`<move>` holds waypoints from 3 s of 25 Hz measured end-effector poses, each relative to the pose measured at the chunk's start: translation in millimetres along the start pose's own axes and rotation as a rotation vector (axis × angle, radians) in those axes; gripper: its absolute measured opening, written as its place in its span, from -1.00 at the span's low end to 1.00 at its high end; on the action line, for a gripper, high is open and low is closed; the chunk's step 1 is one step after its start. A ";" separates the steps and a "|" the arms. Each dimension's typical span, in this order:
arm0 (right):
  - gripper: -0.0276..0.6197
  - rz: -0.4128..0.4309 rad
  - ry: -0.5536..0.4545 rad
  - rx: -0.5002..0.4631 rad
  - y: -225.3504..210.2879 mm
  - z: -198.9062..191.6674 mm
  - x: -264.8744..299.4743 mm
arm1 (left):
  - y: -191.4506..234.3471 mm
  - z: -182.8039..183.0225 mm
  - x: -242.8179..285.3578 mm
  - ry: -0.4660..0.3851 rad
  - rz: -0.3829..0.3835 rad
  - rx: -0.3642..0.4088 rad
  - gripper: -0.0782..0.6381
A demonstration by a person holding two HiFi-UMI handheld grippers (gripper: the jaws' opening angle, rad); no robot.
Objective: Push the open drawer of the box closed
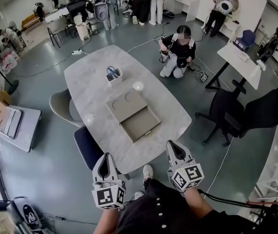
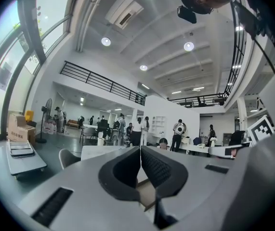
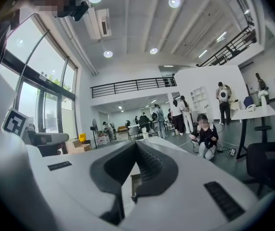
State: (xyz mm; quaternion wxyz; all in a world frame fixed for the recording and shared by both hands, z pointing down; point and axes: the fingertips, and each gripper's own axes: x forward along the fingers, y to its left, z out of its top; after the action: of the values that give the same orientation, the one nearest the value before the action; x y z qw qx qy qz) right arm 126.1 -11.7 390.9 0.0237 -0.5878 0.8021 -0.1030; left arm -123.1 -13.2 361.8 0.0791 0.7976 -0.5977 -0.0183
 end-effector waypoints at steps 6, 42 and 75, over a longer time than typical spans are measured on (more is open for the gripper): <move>-0.92 0.029 0.019 0.009 -14.5 2.1 42.5 | 4.5 5.3 37.5 -0.007 0.021 0.003 -0.73; -0.92 0.057 0.152 0.241 -62.4 -29.0 150.9 | 23.9 -5.0 126.9 0.084 0.065 -0.009 -0.73; -0.77 -0.219 0.496 1.043 -87.5 -293.1 160.8 | 20.2 -114.9 138.7 0.337 0.004 -0.083 -0.73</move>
State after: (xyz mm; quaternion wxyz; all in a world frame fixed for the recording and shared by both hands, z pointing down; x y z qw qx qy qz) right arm 112.1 -149.0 707.7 0.1107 -0.5361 0.5616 -0.6205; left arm -88.5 -139.4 487.2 0.2112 0.7843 -0.5761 0.0912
